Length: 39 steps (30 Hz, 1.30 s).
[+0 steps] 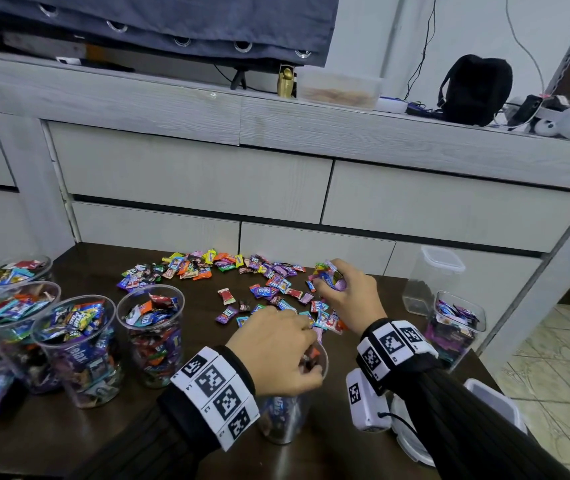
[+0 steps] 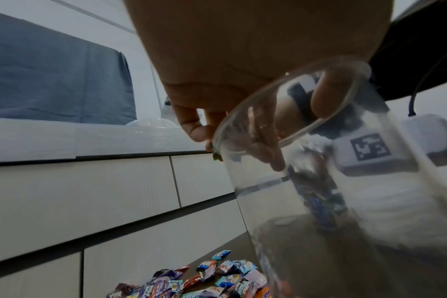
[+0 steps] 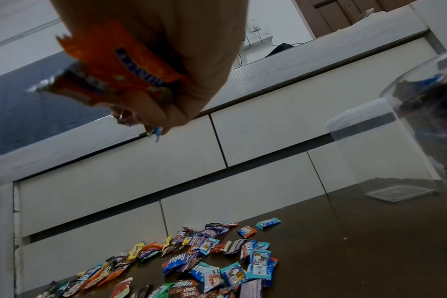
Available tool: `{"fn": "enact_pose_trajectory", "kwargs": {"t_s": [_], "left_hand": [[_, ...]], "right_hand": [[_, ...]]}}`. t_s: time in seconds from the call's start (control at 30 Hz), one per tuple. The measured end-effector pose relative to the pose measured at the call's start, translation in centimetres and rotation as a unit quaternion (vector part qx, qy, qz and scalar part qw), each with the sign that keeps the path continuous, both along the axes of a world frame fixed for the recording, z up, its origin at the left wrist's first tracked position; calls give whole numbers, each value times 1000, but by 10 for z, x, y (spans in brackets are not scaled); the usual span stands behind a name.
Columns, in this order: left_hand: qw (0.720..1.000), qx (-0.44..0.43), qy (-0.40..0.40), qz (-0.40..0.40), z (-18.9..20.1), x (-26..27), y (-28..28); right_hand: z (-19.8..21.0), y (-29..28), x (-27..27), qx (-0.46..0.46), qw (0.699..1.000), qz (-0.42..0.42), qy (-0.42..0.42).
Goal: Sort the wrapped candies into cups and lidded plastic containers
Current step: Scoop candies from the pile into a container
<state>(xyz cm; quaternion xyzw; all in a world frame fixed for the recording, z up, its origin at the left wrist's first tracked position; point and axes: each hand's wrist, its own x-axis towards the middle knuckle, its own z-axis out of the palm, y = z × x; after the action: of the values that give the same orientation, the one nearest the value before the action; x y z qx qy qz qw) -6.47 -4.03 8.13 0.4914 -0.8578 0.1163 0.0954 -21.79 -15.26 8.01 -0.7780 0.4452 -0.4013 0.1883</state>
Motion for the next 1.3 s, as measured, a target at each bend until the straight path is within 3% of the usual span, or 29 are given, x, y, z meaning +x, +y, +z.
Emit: {"fn": "enact_pose_trajectory", "kwargs": {"t_s": [0.1, 0.2, 0.3, 0.4, 0.63, 0.77, 0.93, 1.1, 1.3], "left_hand": [[997, -6, 78, 4, 3, 3, 2], [969, 51, 239, 16, -6, 12, 8], [891, 170, 420, 32, -24, 21, 17], [823, 240, 515, 18, -42, 24, 21], [783, 218, 582, 12, -63, 18, 12], [796, 211, 566, 30, -66, 21, 10], [789, 213, 576, 21, -67, 23, 7], [798, 211, 564, 21, -65, 24, 8], [781, 226, 582, 14, -60, 23, 10]], "right_hand": [[4, 4, 1, -8, 1000, 0, -14], [12, 10, 3, -19, 999, 1, -35], [21, 20, 9, -17, 998, 22, -64], [19, 37, 20, -48, 993, 54, -89], [-17, 72, 32, -73, 989, 110, -62], [-15, 75, 30, -76, 984, 160, -16], [-10, 73, 26, -71, 971, 207, 97], [-5, 73, 24, -81, 947, 243, 194], [7, 69, 26, -54, 922, 280, 264]]}}
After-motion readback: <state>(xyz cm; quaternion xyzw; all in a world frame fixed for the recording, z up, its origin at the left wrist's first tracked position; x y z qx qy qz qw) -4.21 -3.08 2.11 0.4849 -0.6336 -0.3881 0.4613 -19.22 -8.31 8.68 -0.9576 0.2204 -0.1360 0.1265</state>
